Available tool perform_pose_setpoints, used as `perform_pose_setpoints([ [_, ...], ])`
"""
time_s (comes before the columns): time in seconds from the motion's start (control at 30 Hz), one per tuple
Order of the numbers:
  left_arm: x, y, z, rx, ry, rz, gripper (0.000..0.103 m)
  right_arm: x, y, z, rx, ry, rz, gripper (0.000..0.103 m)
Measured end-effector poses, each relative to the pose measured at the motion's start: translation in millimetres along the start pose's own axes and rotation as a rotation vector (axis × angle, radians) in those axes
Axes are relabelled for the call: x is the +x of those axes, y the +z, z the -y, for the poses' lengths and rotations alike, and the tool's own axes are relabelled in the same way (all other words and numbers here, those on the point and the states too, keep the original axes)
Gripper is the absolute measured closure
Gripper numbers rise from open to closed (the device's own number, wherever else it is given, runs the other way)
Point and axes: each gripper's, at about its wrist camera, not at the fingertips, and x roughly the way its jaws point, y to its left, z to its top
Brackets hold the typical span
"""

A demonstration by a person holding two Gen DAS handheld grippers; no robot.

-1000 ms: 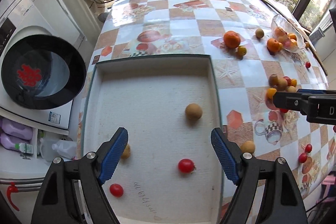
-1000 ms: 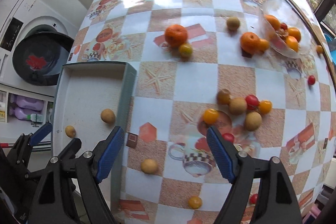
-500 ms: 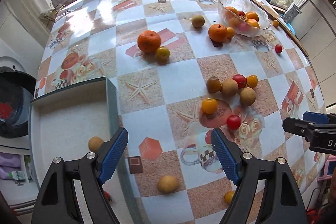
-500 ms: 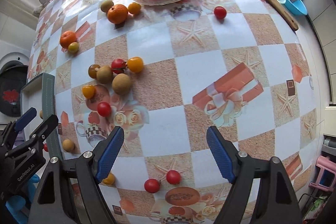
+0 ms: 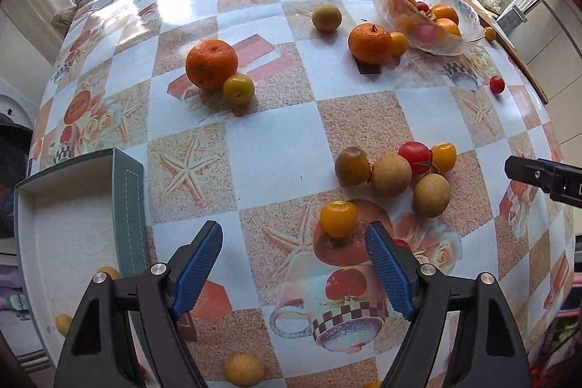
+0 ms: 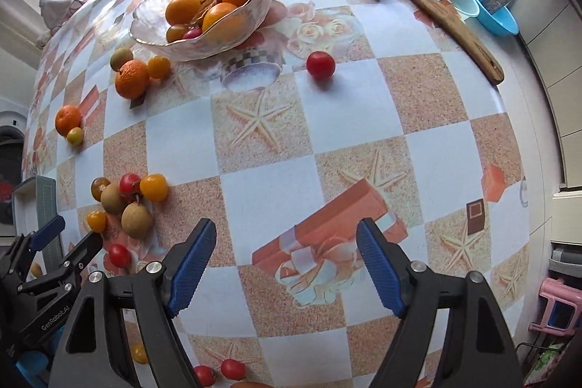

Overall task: Organize fruits
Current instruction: 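Move the left gripper back over the fruit cluster, then grasp a yellow kumquat with the left gripper, then carry the yellow kumquat into the white tray and release it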

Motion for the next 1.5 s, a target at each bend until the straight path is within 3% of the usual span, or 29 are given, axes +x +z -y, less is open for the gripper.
perform_pose_setpoints([
  [0.07,4,2,1,-0.01,0.001,-0.002,0.021,5,11,5,0.002,-0.016,0.019,0.033],
  [0.13,8,4,4,-0.014,0.008,-0.012,0.034,9,22,10,0.006,-0.024,0.029,0.042],
  [0.37,15,7,14,-0.033,0.034,-0.005,0.034,20,60,5,-0.026,-0.04,0.092,0.047],
  [0.47,17,9,18,-0.045,0.034,-0.003,0.038,21,74,2,-0.043,-0.046,0.113,0.056],
  [0.6,15,10,28,-0.026,0.024,0.0,0.057,22,88,1,-0.056,-0.066,0.13,0.081],
  [0.7,9,10,33,0.001,0.001,0.001,0.08,23,100,-2,-0.066,-0.052,0.133,0.082],
  [1.0,-10,3,16,-0.059,-0.086,0.009,0.082,2,53,3,-0.065,0.035,0.099,0.082],
  [1.2,-30,-6,8,-0.052,-0.086,0.029,0.082,-8,12,-7,-0.074,0.081,0.062,0.082],
  [1.5,-63,-30,-20,-0.127,-0.086,0.066,0.082,-32,-23,-36,-0.122,0.113,0.04,0.082],
])
